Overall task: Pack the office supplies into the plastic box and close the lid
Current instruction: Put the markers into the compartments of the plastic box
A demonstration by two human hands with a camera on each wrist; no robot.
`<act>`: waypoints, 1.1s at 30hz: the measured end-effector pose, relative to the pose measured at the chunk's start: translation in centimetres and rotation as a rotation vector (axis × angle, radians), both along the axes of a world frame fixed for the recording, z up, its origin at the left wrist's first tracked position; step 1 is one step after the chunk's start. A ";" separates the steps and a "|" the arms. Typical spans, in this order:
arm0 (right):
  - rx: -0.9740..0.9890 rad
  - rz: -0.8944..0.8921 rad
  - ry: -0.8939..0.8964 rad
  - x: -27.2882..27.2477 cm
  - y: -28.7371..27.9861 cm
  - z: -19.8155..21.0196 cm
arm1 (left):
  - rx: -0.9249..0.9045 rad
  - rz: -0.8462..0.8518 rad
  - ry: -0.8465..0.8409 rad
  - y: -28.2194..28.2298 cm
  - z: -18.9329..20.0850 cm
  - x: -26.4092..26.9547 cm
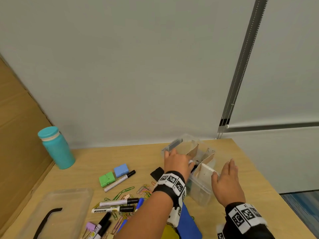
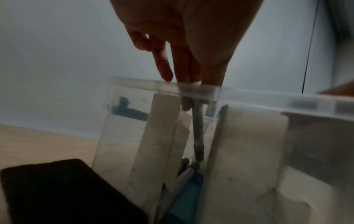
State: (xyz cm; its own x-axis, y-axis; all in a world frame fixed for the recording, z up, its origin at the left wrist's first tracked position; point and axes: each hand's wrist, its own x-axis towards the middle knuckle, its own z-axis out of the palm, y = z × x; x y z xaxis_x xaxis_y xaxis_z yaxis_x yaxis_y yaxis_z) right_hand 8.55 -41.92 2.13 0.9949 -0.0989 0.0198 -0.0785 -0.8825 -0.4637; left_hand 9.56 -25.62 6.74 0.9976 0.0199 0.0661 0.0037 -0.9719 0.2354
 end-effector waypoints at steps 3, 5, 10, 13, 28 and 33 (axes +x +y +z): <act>-0.005 -0.008 -0.007 -0.1 0.2 0.0 | 0.092 -0.031 0.099 -0.6 -1.0 0.8; -0.023 -0.009 -0.016 -0.1 0.1 0.0 | 0.104 -0.070 0.104 -0.6 -0.8 0.7; -0.020 -0.007 -0.018 -0.1 0.0 0.1 | -0.211 -0.118 -0.090 2.5 -0.5 -1.8; -0.007 -0.008 -0.020 -0.1 0.0 0.0 | -0.252 0.002 -0.162 6.8 -1.8 -3.7; -0.294 0.063 -0.180 -1.3 1.0 1.3 | 0.322 0.303 0.293 22.5 -8.9 -5.4; -0.278 0.418 -0.488 -4.0 5.4 2.4 | 0.275 0.293 0.366 22.9 -9.1 -5.4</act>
State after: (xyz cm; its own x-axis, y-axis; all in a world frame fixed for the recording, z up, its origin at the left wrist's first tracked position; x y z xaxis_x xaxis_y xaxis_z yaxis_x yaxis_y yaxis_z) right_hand 4.50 -36.49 4.52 0.8194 0.3639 0.4429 0.4534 -0.8842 -0.1121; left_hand 4.20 -2.72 -2.36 0.9117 0.3314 -0.2429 0.3176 -0.9435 -0.0948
